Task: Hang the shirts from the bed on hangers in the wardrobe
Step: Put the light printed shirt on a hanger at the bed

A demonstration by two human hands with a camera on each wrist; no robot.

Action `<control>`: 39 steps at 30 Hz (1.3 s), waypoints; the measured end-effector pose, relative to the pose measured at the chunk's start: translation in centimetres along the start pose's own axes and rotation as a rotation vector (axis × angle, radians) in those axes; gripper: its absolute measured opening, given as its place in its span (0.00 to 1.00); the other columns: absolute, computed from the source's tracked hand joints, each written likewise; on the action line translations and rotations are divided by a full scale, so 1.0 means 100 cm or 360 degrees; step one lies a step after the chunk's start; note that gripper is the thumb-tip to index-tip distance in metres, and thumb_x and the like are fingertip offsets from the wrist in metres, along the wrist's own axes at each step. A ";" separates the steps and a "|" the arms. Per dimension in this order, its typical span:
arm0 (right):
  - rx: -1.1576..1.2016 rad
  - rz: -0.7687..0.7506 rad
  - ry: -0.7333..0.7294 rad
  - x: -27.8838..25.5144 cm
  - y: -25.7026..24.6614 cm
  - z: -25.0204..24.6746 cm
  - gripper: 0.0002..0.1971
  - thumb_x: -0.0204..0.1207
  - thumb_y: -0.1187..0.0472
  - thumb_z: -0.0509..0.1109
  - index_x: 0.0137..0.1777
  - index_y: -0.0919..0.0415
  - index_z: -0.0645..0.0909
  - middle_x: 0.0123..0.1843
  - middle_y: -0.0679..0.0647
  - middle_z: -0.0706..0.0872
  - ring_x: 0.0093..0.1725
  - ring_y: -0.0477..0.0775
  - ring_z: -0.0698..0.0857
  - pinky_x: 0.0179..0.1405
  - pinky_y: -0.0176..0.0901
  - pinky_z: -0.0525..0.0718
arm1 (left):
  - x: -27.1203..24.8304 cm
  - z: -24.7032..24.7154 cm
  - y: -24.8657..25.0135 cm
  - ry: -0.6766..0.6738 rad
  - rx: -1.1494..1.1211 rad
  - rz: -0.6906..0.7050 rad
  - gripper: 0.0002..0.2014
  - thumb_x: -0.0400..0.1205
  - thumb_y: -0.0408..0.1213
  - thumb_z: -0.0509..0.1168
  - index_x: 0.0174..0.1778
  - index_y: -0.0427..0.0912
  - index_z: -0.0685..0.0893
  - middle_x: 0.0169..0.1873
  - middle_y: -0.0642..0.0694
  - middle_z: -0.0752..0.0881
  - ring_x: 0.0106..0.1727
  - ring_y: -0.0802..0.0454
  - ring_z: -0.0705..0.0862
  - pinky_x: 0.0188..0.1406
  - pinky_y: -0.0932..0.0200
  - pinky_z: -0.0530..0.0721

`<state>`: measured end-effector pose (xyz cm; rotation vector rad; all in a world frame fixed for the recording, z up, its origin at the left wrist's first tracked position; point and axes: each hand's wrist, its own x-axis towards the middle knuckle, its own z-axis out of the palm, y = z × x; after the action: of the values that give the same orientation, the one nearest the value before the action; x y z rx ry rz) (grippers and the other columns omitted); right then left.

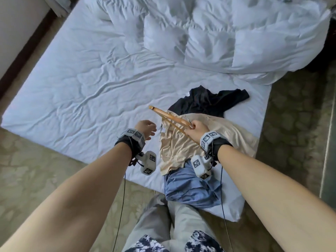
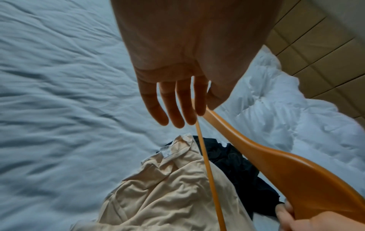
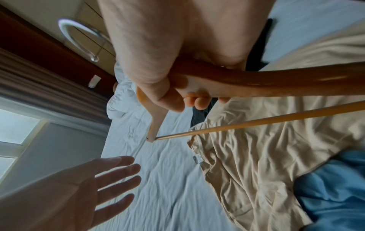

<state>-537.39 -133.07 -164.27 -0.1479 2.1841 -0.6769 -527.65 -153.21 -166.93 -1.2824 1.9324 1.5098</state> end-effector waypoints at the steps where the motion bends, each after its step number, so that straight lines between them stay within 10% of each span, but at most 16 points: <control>1: 0.0020 0.0010 -0.0012 0.008 0.005 0.002 0.14 0.78 0.63 0.68 0.33 0.54 0.70 0.31 0.51 0.75 0.32 0.52 0.74 0.28 0.41 0.69 | 0.007 0.004 -0.002 0.0043 -0.0016 -0.0022 0.06 0.85 0.33 0.62 0.49 0.38 0.84 0.43 0.41 0.88 0.42 0.47 0.86 0.38 0.56 0.84; 16: 0.0250 0.0284 -0.0043 0.083 0.030 0.037 0.05 0.76 0.59 0.69 0.50 0.59 0.81 0.39 0.52 0.83 0.41 0.57 0.83 0.44 0.50 0.82 | 0.098 0.045 -0.049 -0.0151 0.0199 -0.0368 0.08 0.83 0.36 0.61 0.41 0.45 0.83 0.49 0.38 0.90 0.45 0.44 0.86 0.53 0.45 0.88; 29: 0.0435 0.0364 0.0177 0.109 0.023 0.058 0.12 0.71 0.69 0.67 0.32 0.52 0.76 0.30 0.49 0.80 0.32 0.53 0.78 0.36 0.43 0.78 | 0.143 0.065 -0.058 -0.0594 0.0336 -0.0534 0.26 0.84 0.39 0.68 0.79 0.42 0.73 0.71 0.40 0.77 0.71 0.42 0.78 0.62 0.46 0.83; 39: 0.0478 0.0429 0.0147 0.121 0.034 0.065 0.11 0.71 0.68 0.68 0.33 0.51 0.77 0.32 0.51 0.81 0.34 0.55 0.80 0.40 0.44 0.80 | 0.156 0.084 -0.071 -0.0708 0.0835 -0.0248 0.08 0.81 0.39 0.70 0.54 0.43 0.88 0.48 0.46 0.84 0.47 0.49 0.80 0.48 0.56 0.79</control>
<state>-540.02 -136.88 -177.66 0.3338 2.1078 -0.8574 -531.82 -152.30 -185.51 -0.7682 1.7219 1.0040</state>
